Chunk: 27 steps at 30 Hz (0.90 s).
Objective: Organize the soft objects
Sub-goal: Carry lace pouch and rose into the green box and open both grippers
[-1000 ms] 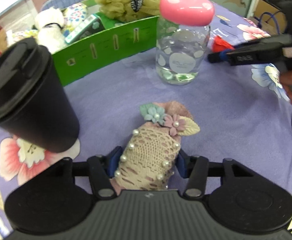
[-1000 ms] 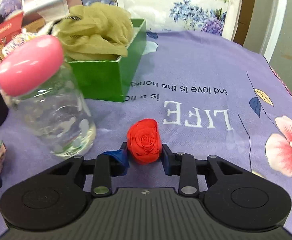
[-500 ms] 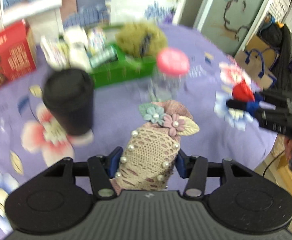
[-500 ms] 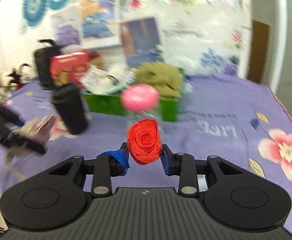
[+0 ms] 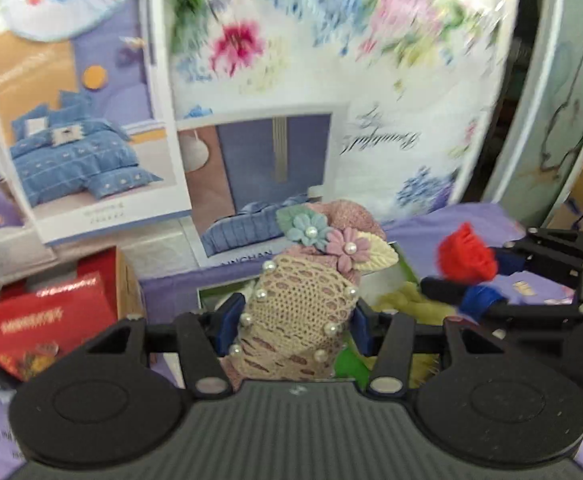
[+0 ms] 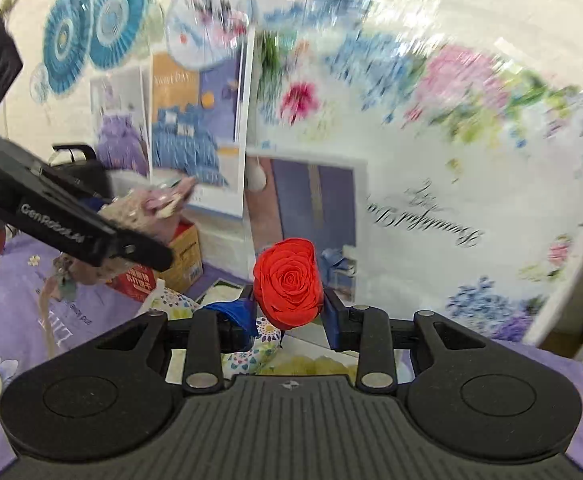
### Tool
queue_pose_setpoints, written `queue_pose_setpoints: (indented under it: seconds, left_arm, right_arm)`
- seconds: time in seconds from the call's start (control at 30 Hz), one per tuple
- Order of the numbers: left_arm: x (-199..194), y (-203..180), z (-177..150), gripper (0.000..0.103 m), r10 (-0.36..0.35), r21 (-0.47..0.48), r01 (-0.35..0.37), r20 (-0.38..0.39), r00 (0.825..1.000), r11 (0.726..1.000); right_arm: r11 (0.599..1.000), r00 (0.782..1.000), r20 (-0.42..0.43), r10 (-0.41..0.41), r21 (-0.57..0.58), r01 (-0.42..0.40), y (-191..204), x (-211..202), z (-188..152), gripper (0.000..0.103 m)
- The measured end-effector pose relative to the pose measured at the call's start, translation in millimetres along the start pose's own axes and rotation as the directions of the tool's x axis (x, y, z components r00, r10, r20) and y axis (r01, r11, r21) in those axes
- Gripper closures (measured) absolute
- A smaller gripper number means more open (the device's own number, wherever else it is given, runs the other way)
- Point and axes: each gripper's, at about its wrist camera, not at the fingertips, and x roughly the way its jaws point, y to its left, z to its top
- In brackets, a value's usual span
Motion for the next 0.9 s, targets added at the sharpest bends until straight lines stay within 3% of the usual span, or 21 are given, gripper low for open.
queue_pose_setpoints:
  seconds: [0.1,0.33,0.4,0.43,0.47,0.5,0.6,0.73,0.9]
  left_arm:
    - [36.0,0.7,6.4,0.050,0.035,0.036,-0.033,-0.035,0.999,0.999]
    - [96.1,9.0,-6.0,0.050,0.015,0.039,-0.009,-0.158,0.987,0.999]
    - [108.4,15.0,-8.0,0.042,0.023,0.032,-0.017,-0.184,0.983,0.999]
    - [111.7,18.8,-7.2,0.031,0.037,0.024,-0.033,-0.190,0.981,0.999]
    - [112.1,22.7,-6.2,0.021,0.043,0.014,-0.041,-0.185,0.982,0.999]
    - [111.0,26.9,-5.1,0.019,0.030,0.000,-0.031,-0.175,0.984,1.000]
    - [103.2,32.9,-1.2,0.018,0.011,-0.035,-0.017,-0.158,0.987,0.999]
    - [86.2,26.3,-1.3,0.014,0.040,-0.008,-0.041,-0.134,0.990,0.999]
    - [44.1,8.4,-11.5,0.013,0.070,0.028,-0.068,-0.085,0.994,0.997]
  right_arm:
    - [1.000,0.998,-0.058,0.004,-0.002,-0.004,-3.2,37.4,-2.9,0.087]
    - [0.999,0.985,-0.169,0.035,-0.012,-0.038,-8.2,80.4,-14.6,0.085]
    - [0.999,0.977,-0.209,0.049,0.001,-0.050,-9.7,90.9,-18.4,0.083]
    - [0.999,0.977,-0.209,0.046,0.013,-0.044,-12.3,93.6,-19.5,0.081]
    - [0.999,0.980,-0.198,0.033,0.020,-0.030,-13.8,93.4,-20.5,0.080]
    - [1.000,0.982,-0.188,0.020,0.019,-0.016,-15.1,92.7,-20.9,0.079]
    - [1.000,0.984,-0.178,0.006,0.025,-0.001,-18.4,91.0,-19.8,0.075]
    - [0.999,0.984,-0.180,-0.001,0.032,0.007,-19.3,86.1,-18.4,0.072]
    - [1.000,0.987,-0.160,-0.025,0.015,0.027,-11.6,49.4,-15.2,0.069]
